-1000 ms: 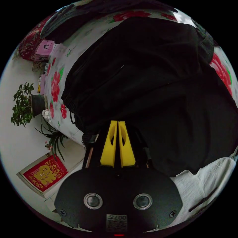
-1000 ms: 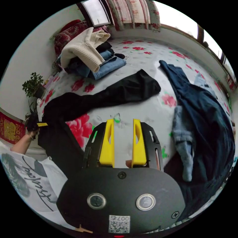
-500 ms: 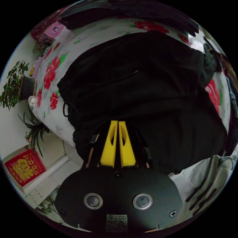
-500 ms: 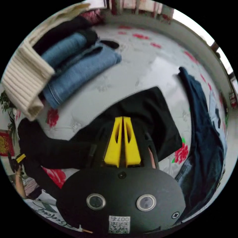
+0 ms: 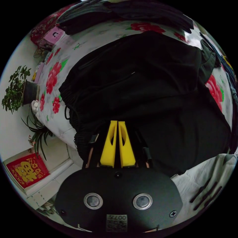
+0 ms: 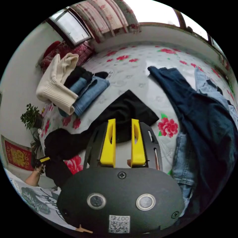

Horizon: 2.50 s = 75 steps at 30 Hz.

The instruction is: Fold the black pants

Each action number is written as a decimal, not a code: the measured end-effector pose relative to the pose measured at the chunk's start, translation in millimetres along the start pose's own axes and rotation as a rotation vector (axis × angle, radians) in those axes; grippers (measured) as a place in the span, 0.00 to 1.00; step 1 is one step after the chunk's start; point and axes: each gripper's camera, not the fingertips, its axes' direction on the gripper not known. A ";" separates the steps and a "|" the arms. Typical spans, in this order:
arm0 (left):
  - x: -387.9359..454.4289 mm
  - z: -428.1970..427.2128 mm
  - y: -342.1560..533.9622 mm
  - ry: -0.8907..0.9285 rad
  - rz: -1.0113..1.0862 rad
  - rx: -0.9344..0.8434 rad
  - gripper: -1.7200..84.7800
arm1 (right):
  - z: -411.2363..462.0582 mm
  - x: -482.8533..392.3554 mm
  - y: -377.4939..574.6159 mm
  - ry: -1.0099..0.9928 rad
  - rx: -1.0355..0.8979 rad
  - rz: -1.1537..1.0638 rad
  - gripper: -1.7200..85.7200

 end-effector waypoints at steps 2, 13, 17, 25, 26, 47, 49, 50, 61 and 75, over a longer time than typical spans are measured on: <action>0.2 -2.0 1.5 -0.004 -0.001 0.002 0.01 | 29.5 1.7 -5.4 -0.001 -0.116 0.000 0.08; -6.3 -21.2 15.6 0.001 0.004 0.027 0.01 | 27.2 -2.5 43.8 0.142 -0.146 -0.120 0.03; -23.4 -48.9 23.1 0.168 -0.012 0.077 0.01 | -0.2 17.8 67.7 0.136 -0.108 -0.041 0.05; -82.6 -114.7 -39.8 0.250 -0.156 0.338 0.09 | 31.0 42.1 9.2 0.125 -0.139 0.174 0.12; -82.4 -112.4 -50.8 0.247 -0.144 0.328 0.11 | 42.0 45.4 4.7 0.144 -0.177 0.237 0.11; -66.4 -139.1 -89.2 0.064 -0.039 0.317 0.04 | -88.3 28.3 236.9 0.186 0.026 0.287 0.08; -68.5 -142.8 -107.5 0.107 -0.014 0.285 0.09 | -86.7 28.6 215.8 0.172 0.033 0.237 0.09; -67.4 -140.6 -113.2 0.117 -0.005 0.261 0.11 | -79.6 29.5 200.1 0.171 0.015 0.201 0.10; -33.2 -134.7 -113.2 -0.003 0.101 0.184 0.01 | -1.8 15.7 190.8 0.319 -0.212 0.076 0.04; -171.9 -296.7 118.1 0.387 -0.263 0.806 0.01 | -257.9 -13.6 385.6 -0.007 0.607 0.093 0.02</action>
